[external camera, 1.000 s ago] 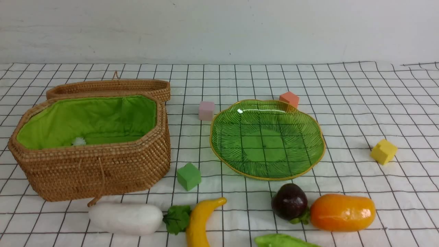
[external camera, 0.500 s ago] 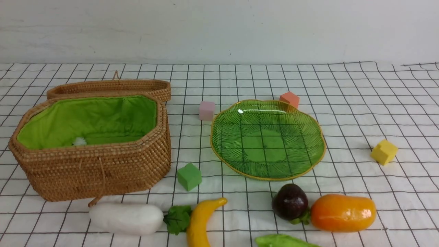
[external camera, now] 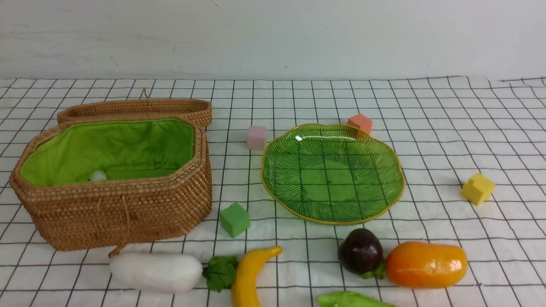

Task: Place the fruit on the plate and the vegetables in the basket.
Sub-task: Use the left arm to grab a carrot and put it into the left basket

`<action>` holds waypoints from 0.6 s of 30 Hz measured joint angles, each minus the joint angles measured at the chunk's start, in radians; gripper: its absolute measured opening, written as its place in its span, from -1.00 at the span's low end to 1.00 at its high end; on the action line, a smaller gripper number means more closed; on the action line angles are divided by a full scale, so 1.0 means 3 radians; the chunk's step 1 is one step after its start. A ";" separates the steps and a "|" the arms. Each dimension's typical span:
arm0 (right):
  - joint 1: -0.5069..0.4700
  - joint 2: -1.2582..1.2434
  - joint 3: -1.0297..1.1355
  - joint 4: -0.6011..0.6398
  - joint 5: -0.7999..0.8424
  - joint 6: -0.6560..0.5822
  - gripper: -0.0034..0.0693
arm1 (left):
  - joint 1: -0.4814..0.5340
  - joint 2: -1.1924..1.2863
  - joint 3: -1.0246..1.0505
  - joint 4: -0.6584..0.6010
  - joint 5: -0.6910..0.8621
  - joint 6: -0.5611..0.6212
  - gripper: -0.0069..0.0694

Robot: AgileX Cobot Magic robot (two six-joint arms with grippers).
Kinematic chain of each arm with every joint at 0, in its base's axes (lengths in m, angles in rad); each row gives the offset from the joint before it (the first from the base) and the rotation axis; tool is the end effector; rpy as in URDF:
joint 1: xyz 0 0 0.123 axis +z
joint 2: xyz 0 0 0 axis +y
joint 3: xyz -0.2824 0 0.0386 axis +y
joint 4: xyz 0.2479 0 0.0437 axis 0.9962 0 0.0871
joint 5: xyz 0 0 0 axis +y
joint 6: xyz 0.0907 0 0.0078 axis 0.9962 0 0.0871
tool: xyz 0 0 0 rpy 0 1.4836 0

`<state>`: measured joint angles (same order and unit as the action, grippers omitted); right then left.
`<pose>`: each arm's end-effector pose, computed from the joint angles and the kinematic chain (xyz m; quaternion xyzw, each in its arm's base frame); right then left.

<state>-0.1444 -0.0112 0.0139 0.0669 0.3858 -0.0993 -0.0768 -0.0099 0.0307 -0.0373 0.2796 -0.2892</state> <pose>0.0519 -0.0052 0.1744 0.0356 0.8042 -0.0437 0.5917 0.0547 -0.0052 0.1780 -0.0931 0.7727 -0.1292 0.6145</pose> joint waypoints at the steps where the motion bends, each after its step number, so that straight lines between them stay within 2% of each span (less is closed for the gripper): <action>1: 0.0000 0.0000 0.0000 0.0000 0.0000 0.0000 -0.24 | 0.0000 0.0000 0.0000 -0.0141 -0.0174 -0.0105 -0.19; 3: 0.0000 0.0000 0.0000 0.0000 0.0000 0.0000 -0.24 | 0.0000 0.0000 0.0000 -0.0547 -0.0700 -0.0332 -0.19; 4: 0.0000 0.0000 0.0000 0.0000 0.0000 0.0000 -0.24 | 0.0000 0.0000 0.0000 -0.0647 -0.1012 -0.0373 -0.19; 5: 0.0000 0.0000 0.0000 0.0000 0.0000 0.0000 -0.24 | 0.0000 0.0000 0.0000 -0.0656 -0.1064 -0.0380 -0.19; 6: 0.0000 0.0000 0.0000 0.0000 0.0000 0.0000 -0.24 | 0.0000 0.0000 -0.0005 -0.0707 -0.1417 -0.0406 -0.19; 9: 0.0000 0.0000 0.0000 0.0000 0.0000 0.0000 -0.24 | 0.0000 0.0000 -0.0218 -0.0680 -0.1533 -0.0428 -0.19; 11: 0.0000 0.0000 0.0000 0.0000 0.0000 0.0000 -0.24 | -0.0003 0.0025 -0.0723 -0.0524 -0.1359 -0.0431 -0.19; 13: 0.0000 0.0000 0.0000 0.0000 0.0000 0.0000 -0.24 | -0.0003 0.0206 -0.1288 -0.0300 -0.0950 -0.0431 -0.19; 14: 0.0000 0.0000 0.0000 0.0000 0.0000 0.0000 -0.24 | -0.0003 0.0206 -0.1346 -0.0300 -0.0903 -0.0431 -0.19; 18: 0.0000 0.0000 0.0000 0.0000 0.0000 0.0000 -0.24 | -0.0003 0.0904 -0.2447 0.0074 0.0444 -0.0406 -0.19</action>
<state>-0.1444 -0.0112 0.0139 0.0669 0.3858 -0.0993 -0.0777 0.2613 -0.7035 -0.0151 0.4128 -0.4109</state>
